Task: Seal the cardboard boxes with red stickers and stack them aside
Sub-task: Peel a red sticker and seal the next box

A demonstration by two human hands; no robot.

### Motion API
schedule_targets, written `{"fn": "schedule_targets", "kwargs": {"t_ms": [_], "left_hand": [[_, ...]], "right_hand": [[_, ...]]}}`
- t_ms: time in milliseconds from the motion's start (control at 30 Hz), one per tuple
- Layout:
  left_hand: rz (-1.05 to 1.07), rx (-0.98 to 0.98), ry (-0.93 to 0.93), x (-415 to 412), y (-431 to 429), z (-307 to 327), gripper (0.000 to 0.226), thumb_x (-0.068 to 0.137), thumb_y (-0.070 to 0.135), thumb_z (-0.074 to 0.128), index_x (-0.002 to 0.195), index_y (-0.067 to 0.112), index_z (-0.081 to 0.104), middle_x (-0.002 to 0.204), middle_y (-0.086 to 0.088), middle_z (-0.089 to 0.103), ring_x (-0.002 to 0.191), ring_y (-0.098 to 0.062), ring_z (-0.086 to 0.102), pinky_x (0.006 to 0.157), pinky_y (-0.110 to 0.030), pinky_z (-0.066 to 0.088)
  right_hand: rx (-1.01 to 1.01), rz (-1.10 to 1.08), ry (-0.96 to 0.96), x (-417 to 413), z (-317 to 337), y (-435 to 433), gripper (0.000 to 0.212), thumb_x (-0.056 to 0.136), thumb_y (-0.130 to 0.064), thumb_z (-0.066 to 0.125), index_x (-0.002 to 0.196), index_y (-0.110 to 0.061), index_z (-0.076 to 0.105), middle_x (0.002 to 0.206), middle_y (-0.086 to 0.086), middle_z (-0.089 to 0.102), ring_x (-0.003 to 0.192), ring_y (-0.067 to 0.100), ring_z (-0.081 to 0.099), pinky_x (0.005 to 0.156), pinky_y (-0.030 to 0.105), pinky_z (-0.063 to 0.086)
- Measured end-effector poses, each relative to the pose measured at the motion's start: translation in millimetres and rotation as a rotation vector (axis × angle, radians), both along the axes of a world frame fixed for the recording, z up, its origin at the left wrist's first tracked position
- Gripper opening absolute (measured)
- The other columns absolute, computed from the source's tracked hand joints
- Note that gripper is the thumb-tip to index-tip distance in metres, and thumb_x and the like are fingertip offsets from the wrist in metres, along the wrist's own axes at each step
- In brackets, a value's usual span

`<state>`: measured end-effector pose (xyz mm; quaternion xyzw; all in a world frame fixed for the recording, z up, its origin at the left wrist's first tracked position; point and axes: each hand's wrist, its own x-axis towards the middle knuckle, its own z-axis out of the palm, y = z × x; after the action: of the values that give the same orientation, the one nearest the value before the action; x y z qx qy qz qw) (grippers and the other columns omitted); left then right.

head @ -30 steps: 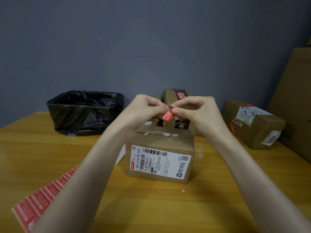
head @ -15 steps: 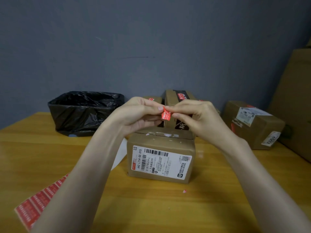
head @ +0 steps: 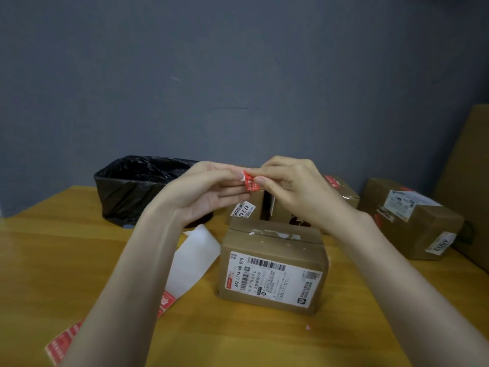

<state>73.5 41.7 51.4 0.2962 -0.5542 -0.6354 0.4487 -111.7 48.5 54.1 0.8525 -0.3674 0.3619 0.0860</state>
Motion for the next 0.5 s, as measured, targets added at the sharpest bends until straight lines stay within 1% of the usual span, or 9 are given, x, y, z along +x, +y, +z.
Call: {"fn": "schedule_targets", "kwargs": {"t_ms": [67, 133, 167, 233, 300, 367, 433, 500], "left_hand": [[0.092, -0.022, -0.050, 8.4, -5.2, 4.0, 0.018, 0.086, 0.002, 0.055, 0.098, -0.003, 0.068, 0.093, -0.018, 0.072, 0.090, -0.022, 0.070, 0.085, -0.032, 0.055], [0.203, -0.044, -0.109, 18.0, -12.0, 6.7, 0.014, 0.088, -0.001, 0.055, 0.094, -0.002, 0.067, 0.082, -0.012, 0.073, 0.077, -0.016, 0.070, 0.077, -0.027, 0.058], [0.265, -0.056, -0.156, 22.6, -15.5, 7.4, 0.012, 0.088, -0.003, 0.055, 0.092, -0.001, 0.067, 0.077, -0.009, 0.072, 0.072, -0.014, 0.069, 0.071, -0.023, 0.058], [0.388, -0.087, -0.277, 32.1, -22.8, 7.9, 0.011, 0.087, -0.001, 0.058, 0.094, -0.001, 0.067, 0.076, -0.008, 0.069, 0.070, -0.012, 0.066, 0.066, -0.019, 0.057], [0.502, -0.148, -0.412, 42.5, -31.8, 7.1, 0.010, 0.086, 0.003, 0.062, 0.094, 0.002, 0.068, 0.077, -0.007, 0.067, 0.070, -0.011, 0.064, 0.066, -0.018, 0.056], [0.607, -0.239, -0.522, 54.1, -41.3, 6.6, 0.007, 0.083, 0.008, 0.067, 0.088, 0.007, 0.072, 0.074, -0.007, 0.068, 0.070, -0.013, 0.064, 0.070, -0.022, 0.055], [0.693, -0.323, -0.597, 64.9, -50.4, 6.8, 0.003, 0.078, 0.015, 0.074, 0.078, 0.012, 0.074, 0.074, -0.005, 0.070, 0.073, -0.014, 0.064, 0.074, -0.028, 0.053], [0.786, -0.396, -0.678, 74.0, -61.1, 4.8, 0.007, 0.075, 0.019, 0.077, 0.075, 0.013, 0.074, 0.070, -0.001, 0.068, 0.069, -0.008, 0.061, 0.070, -0.025, 0.047]], "right_hand": [[0.055, 0.027, -0.016, 12.7, 4.1, -6.8, 0.024, 0.092, -0.022, 0.056, 0.113, -0.020, 0.069, 0.090, -0.003, 0.066, 0.071, -0.003, 0.053, 0.069, 0.010, 0.039], [0.173, 0.052, -0.073, 26.9, 8.9, -13.1, 0.023, 0.093, -0.023, 0.055, 0.110, -0.021, 0.070, 0.092, -0.003, 0.064, 0.077, -0.003, 0.054, 0.070, 0.007, 0.038], [0.245, 0.058, -0.104, 33.8, 11.1, -17.0, 0.022, 0.093, -0.024, 0.055, 0.109, -0.021, 0.070, 0.095, -0.003, 0.064, 0.083, 0.000, 0.056, 0.074, 0.009, 0.040], [0.354, 0.061, -0.148, 47.2, 12.9, -26.6, 0.023, 0.094, -0.026, 0.053, 0.108, -0.022, 0.071, 0.097, -0.006, 0.063, 0.092, 0.004, 0.056, 0.079, 0.011, 0.039], [0.396, 0.062, -0.203, 60.4, 11.2, -37.6, 0.023, 0.094, -0.023, 0.053, 0.108, -0.020, 0.071, 0.098, -0.005, 0.063, 0.094, 0.005, 0.056, 0.080, 0.012, 0.039], [0.421, 0.039, -0.254, 73.7, 7.0, -50.0, 0.023, 0.094, -0.020, 0.053, 0.109, -0.017, 0.070, 0.100, -0.002, 0.065, 0.094, 0.007, 0.056, 0.081, 0.016, 0.042], [0.461, 0.005, -0.284, 87.1, 1.8, -63.5, 0.024, 0.094, -0.017, 0.053, 0.111, -0.014, 0.069, 0.099, -0.001, 0.067, 0.091, 0.006, 0.055, 0.084, 0.023, 0.045], [0.503, -0.022, -0.325, 98.5, -3.3, -78.7, 0.025, 0.092, -0.014, 0.054, 0.112, -0.012, 0.067, 0.097, 0.004, 0.069, 0.091, 0.012, 0.061, 0.088, 0.032, 0.050]]}}
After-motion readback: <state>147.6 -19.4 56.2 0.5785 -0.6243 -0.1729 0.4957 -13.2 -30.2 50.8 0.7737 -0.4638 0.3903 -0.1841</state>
